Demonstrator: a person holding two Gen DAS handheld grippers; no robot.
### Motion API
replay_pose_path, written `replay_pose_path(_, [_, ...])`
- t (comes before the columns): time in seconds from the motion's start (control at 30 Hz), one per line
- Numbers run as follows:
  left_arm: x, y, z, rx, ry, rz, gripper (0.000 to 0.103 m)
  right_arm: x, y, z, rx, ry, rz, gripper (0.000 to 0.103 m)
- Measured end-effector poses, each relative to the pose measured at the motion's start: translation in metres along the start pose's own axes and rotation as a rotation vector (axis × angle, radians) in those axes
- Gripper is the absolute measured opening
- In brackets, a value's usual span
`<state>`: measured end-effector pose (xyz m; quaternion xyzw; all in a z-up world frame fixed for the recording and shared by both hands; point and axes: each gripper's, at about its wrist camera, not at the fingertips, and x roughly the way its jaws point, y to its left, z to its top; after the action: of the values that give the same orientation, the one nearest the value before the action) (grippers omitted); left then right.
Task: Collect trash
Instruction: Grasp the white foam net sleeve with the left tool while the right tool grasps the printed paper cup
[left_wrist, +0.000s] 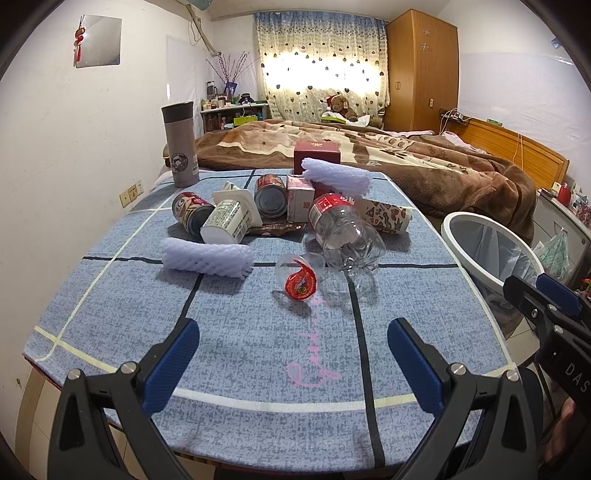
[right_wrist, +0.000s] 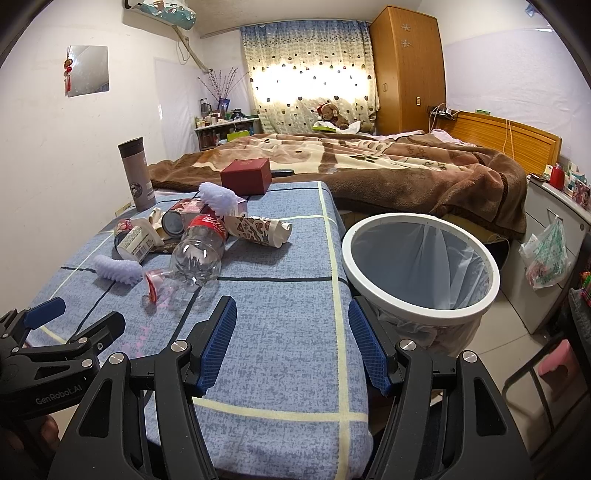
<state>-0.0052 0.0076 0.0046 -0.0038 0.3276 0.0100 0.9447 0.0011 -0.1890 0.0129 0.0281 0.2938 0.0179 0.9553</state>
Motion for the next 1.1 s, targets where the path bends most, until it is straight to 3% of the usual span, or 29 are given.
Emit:
replay_pose_path(0.63, [0.011, 0.009, 0.004, -0.008, 0.022, -0.003, 0.103, 0.014, -0.005, 0.006, -0.014, 0.017, 0.014, 0.065])
replay_pose_path(0.8, [0.022, 0.029, 0.012, -0.008, 0.032, -0.017, 0.103, 0.032, -0.008, 0.020, -0.057, 0.012, 0.009, 0.065])
replay_pose_path(1.1, [0.051, 0.078, 0.035, -0.094, 0.078, 0.012, 0.103, 0.086, -0.004, 0.052, -0.171, 0.046, 0.097, 0.065])
